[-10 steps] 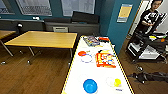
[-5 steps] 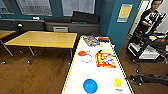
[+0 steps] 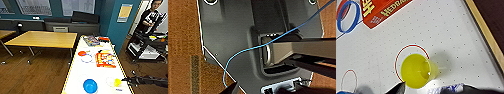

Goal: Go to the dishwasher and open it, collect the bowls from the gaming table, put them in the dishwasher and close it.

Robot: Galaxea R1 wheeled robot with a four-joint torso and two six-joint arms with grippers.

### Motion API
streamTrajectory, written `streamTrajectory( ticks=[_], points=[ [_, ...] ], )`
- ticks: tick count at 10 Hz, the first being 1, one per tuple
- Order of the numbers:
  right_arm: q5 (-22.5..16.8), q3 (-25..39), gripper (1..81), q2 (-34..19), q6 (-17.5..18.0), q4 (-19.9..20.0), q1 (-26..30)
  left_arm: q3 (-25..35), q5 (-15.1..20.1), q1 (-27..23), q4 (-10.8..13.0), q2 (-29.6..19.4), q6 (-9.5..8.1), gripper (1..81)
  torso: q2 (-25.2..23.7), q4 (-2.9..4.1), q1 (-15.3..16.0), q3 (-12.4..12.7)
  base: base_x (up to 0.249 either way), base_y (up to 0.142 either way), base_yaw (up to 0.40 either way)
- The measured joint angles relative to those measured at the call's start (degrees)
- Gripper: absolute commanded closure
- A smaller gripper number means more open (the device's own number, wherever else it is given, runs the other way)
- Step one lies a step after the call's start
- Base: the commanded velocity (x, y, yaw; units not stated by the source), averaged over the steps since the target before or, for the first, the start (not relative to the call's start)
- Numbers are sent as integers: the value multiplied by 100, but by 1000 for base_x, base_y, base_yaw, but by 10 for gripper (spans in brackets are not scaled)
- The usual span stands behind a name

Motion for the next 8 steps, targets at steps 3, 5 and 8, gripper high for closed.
streamTrajectory(
  ticks=[3,5,8],
  points=[
    [-38,-347,10,83,297,5,171,0,-1,0,-13,-2,0,10,0,0,0,0,0,0,0],
    [-22,-490,10,171,313,6,234,0,0,0,-38,-17,2,10,0,0,0,0,0,0,0],
    [-35,-702,10,336,317,6,230,0,0,0,-68,-17,0,10,2,0,0,-2,0,0,0]
  ],
)
